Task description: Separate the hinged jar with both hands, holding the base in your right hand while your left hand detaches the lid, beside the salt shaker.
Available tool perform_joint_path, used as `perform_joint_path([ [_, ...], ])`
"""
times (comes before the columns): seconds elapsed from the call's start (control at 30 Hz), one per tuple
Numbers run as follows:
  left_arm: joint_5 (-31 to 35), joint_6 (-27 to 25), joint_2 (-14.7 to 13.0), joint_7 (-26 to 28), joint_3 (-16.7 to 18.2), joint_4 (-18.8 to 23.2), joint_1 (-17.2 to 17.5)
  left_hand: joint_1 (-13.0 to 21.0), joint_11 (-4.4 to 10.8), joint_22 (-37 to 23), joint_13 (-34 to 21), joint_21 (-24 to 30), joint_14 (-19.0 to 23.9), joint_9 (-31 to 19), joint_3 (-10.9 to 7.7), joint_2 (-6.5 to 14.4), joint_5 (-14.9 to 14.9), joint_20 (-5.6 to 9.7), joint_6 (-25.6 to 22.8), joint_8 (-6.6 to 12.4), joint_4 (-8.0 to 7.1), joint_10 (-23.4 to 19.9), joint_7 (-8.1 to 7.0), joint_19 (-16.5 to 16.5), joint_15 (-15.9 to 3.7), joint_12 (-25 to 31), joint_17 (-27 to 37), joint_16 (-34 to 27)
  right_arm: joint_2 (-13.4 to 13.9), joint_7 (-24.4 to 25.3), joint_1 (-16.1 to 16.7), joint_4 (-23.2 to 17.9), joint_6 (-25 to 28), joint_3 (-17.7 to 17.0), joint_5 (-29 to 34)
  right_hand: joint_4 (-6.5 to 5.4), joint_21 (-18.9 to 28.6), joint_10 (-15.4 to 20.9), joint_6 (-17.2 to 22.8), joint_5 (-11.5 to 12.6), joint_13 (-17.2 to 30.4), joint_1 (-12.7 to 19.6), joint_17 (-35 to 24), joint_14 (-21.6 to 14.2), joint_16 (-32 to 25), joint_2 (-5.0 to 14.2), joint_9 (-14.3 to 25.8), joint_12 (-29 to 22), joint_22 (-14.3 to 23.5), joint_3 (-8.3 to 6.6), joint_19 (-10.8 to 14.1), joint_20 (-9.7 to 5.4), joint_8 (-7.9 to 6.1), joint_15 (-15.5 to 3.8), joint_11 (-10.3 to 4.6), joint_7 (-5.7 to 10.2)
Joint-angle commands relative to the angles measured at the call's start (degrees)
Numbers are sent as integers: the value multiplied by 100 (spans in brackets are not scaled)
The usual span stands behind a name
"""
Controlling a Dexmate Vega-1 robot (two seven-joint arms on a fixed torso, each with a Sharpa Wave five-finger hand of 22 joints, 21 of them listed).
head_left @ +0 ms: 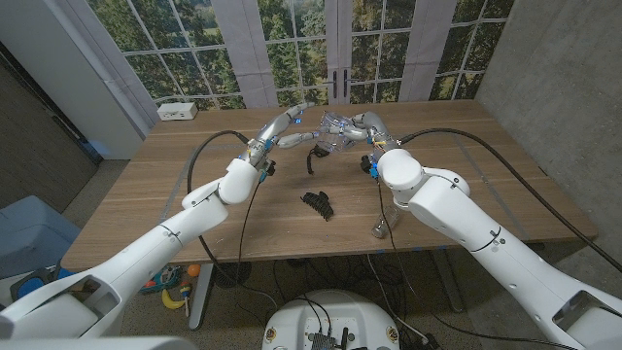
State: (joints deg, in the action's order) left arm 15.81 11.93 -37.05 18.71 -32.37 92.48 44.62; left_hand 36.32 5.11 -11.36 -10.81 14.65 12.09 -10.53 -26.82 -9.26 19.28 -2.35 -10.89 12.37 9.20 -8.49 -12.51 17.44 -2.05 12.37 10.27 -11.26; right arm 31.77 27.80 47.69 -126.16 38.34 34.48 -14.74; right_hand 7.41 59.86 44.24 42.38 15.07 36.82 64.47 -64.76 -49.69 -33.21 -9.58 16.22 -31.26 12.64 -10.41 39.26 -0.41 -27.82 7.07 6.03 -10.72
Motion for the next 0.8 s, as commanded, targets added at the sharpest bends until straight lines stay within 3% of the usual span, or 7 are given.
perform_joint_path([
  [0.03,154,23,59,1,-90,6,-65,141,-4,-20,-12,52,48,-23,13,-6,42,9,-44,46,37,-24,-11,25,-237,-1,9,-8,123,-136,-26,-143,-79,87,25,237,75,1066,1047,37,33,1508,-8,-1403,16,1442,-3,41,-12,-1131,-369,-818,-19,-2021,-1010,973],
  [0.3,-30,299,75,-176,-120,-123,-119,186,13,-24,-13,45,43,-25,90,-31,59,24,-88,42,24,-16,-9,15,-257,-16,10,5,90,-157,-125,-134,-4,193,116,235,146,1062,1052,53,52,1504,-31,-1411,51,1440,-13,82,-53,-1141,-396,-815,-8,-2021,-1020,968],
  [0.37,-115,390,55,-279,-120,-136,-132,229,24,-30,-13,50,77,-30,82,109,76,28,-164,58,-25,-34,-9,24,-271,-17,23,-12,88,-164,-181,-128,93,248,162,234,165,1067,1054,57,56,1503,-35,-1411,63,1439,-16,92,-64,-1144,-407,-818,-6,-2021,-1029,975],
  [0.47,-118,354,-26,-446,-115,-36,-144,496,13,-50,-11,61,90,-35,-20,614,115,3,-319,63,-110,-46,-18,23,-259,-36,49,-22,74,-214,-281,-107,277,330,190,234,188,1078,1058,62,64,1502,-51,-1420,68,1437,-20,100,-77,-1147,-418,-814,-3,-2020,-1014,979],
  [0.6,-50,209,-136,-701,-141,115,-187,805,8,-62,-9,84,99,-39,-113,1045,63,-27,-492,76,-81,-46,-18,45,-276,-51,41,-15,52,-148,-398,-90,489,503,379,234,206,1058,1056,66,82,1501,-65,-1423,75,1436,-23,114,-88,-1151,-440,-810,1,-2019,-1010,980],
  [0.8,199,-7,-277,-997,-221,323,-283,1098,-37,-68,-9,94,71,-41,-195,1342,-26,-45,-587,67,5,20,-25,34,-244,-81,29,7,11,-130,-546,-65,753,671,567,234,247,1081,1055,75,91,1501,-78,-1416,100,1434,-28,130,-107,-1158,-458,-811,9,-2019,-1012,975],
])
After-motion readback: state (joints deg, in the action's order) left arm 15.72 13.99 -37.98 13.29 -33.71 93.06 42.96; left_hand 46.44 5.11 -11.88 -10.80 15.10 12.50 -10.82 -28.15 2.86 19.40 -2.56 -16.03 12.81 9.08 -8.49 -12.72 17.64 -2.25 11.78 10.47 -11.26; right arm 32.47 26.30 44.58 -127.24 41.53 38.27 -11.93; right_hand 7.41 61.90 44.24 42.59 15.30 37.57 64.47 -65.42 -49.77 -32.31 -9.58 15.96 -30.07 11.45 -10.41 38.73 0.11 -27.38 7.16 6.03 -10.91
